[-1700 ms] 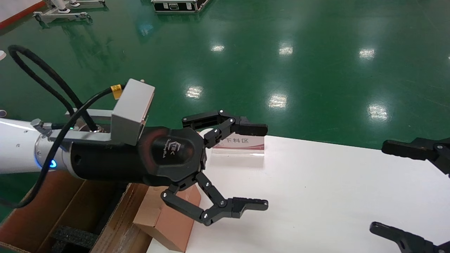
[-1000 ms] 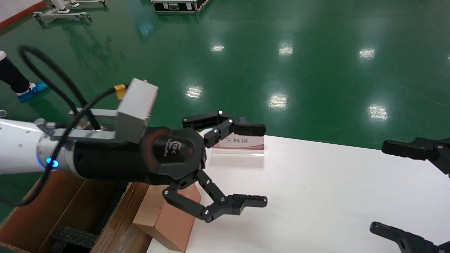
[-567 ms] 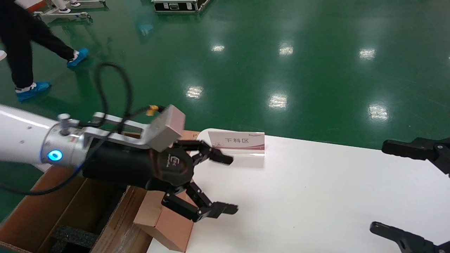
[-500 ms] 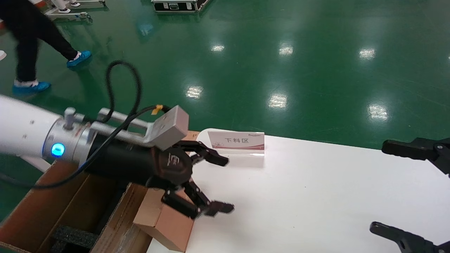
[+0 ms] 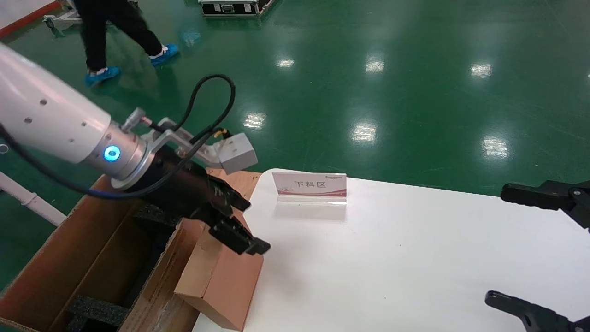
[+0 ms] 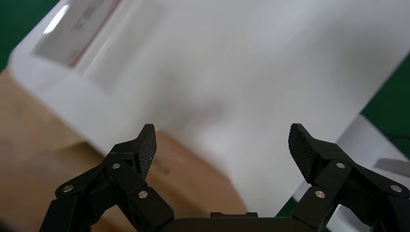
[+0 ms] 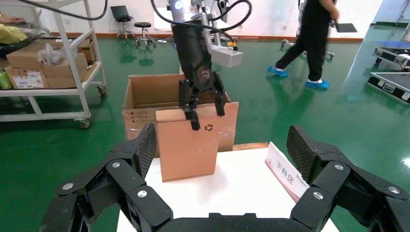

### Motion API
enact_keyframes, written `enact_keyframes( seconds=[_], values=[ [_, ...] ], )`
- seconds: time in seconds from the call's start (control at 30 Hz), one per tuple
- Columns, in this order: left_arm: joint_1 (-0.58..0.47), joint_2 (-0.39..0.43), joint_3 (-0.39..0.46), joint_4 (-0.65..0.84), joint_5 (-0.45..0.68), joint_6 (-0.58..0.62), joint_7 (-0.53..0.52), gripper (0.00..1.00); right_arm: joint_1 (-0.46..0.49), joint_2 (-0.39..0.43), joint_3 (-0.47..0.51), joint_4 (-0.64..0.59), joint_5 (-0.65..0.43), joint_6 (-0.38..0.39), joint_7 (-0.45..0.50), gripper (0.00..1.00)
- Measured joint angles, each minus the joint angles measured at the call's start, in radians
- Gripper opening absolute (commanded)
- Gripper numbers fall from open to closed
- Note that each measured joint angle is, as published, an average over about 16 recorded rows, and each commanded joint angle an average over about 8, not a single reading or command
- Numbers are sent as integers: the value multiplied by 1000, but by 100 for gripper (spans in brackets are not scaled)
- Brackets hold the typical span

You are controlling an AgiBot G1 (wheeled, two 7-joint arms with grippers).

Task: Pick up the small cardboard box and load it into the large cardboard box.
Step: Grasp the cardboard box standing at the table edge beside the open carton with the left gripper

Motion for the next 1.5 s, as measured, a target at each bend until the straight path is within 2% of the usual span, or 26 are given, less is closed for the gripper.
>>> enact_keyframes(
  seconds=[0.37,0.67,1.0,1.5],
  values=[
    [-262,67,362,-5,6,-5,-230,100,0,0,-1,0,1,0,0,100],
    [-384,107,568,-7,-31,-20,-325,100,0,1,-1,0,1,1,-1,100],
    [-428,121,694,-7,-66,-45,-373,100,0,1,-2,0,1,1,-1,100],
    [-423,113,770,-8,-97,-74,-391,100,1,1,-3,0,2,1,-2,100]
  ],
)
